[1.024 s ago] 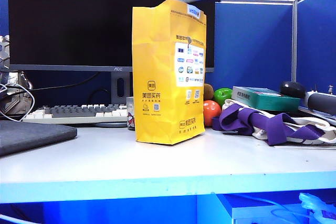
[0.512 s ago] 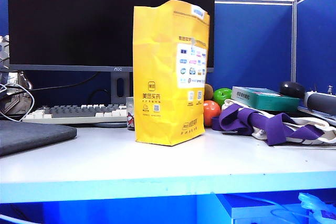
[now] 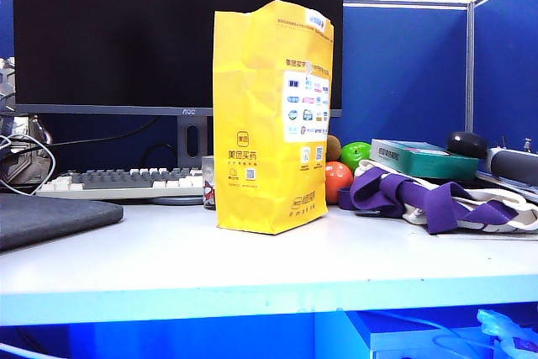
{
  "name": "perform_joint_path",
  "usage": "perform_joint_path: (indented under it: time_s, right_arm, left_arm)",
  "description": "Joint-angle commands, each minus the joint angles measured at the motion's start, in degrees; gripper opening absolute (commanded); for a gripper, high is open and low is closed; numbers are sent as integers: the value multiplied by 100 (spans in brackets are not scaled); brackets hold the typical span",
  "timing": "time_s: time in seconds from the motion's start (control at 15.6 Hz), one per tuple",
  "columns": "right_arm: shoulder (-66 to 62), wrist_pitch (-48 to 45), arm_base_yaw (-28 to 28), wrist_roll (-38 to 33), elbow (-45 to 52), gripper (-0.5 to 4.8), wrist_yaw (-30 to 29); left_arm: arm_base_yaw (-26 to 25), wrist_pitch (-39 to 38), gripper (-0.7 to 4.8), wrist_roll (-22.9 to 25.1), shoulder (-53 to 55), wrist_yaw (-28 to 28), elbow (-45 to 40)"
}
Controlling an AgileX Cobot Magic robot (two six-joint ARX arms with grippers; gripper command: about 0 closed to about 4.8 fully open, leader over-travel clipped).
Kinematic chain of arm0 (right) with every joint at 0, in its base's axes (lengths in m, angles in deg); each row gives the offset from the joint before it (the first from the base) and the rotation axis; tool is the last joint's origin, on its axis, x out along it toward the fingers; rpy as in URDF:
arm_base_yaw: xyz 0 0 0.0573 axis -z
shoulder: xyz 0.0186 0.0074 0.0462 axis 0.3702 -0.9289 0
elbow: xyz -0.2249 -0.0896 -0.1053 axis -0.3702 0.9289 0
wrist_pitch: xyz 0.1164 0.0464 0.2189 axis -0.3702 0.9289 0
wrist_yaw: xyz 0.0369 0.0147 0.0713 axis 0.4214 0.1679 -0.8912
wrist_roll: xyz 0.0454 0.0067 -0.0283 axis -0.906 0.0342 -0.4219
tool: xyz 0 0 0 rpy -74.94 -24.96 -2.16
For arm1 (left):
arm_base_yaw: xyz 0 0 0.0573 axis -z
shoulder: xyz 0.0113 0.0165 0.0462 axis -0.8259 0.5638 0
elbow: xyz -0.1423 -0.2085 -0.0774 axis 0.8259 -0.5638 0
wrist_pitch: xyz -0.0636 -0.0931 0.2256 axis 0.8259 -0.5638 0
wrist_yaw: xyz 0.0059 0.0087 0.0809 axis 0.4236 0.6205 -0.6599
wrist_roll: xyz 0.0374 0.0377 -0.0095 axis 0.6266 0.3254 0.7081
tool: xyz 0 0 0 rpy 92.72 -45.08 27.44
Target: Pick up the transparent tape and throw it into the yellow paper bag.
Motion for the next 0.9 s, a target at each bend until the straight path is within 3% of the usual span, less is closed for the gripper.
perform_joint_path:
  time_s: [0.06,0.26,0.38,0.51,0.77,0.9]
  right_arm:
    - [1322,-2103,-9,-358,2452,479,507]
    - [2780,-4612,-17,-960,5788,479,1211]
    - [2992,-5626,-15,-1390,6983,479,1593]
    - [2955,-5711,-15,-1434,7412,479,1672]
    - [2581,-4548,-11,-1432,7501,479,2210]
    - [2439,-4492,-13,-1659,7499,479,2210]
  left_arm:
    - [0,26,434,-35,-407,127,-529]
    - [0,168,434,-249,-426,389,-1019]
    - [0,750,434,-446,-417,380,-1558]
    - [0,881,434,-629,-417,382,-2041]
    - [0,1045,434,-719,-310,184,-2879]
    - [0,1051,434,-726,-313,192,-2903]
